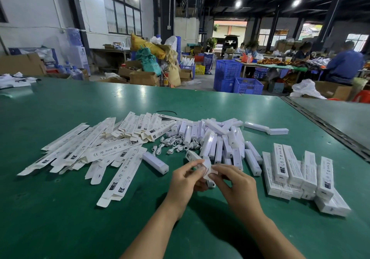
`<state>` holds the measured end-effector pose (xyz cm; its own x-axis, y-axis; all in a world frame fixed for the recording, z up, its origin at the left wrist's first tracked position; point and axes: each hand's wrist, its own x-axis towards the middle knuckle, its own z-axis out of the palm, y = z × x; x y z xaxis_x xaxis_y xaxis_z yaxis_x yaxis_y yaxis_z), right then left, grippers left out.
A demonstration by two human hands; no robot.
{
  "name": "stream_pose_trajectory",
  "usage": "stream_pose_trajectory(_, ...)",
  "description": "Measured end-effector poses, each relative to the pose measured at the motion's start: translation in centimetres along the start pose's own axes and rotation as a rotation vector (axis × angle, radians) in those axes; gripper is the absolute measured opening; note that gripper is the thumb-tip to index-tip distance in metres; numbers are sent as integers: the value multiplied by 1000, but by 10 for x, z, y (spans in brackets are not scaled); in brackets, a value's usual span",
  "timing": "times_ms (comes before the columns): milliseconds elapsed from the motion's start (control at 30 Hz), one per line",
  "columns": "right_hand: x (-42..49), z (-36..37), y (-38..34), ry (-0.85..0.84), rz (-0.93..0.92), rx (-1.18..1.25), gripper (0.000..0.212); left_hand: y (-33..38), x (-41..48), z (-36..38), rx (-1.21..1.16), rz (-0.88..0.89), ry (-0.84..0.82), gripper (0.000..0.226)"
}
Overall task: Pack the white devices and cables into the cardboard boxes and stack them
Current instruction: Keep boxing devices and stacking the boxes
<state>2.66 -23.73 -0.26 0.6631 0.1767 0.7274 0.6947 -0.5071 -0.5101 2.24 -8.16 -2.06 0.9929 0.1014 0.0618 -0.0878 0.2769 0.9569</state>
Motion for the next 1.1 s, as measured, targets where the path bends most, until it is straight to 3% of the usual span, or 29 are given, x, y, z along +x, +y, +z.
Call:
stream_pose_trajectory(133,1,0,-2,-1,-36,9,15,-2,3,0,-19,-17,15,31)
stream_pose_trajectory(333,1,-3,-1,-30,21,75,13,-4,3,-2,35,-18,-26,28)
stream_pose_trajectory(500,-1,-4,0,-98,265,249,11,-1,0,-2,62,-13,-87,26)
stream_pose_trajectory(667,-1,-3,1,-110,476,487,10,5,-3,-4,90,0,-148,39)
stream_pose_trajectory(900,-1,-3,0,-123,519,635,25,7,-6,-4,84,25,-184,40)
stream_pose_trajectory(1100,-1,0,0,-144,528,686,23,8,-7,-2,54,27,-180,37)
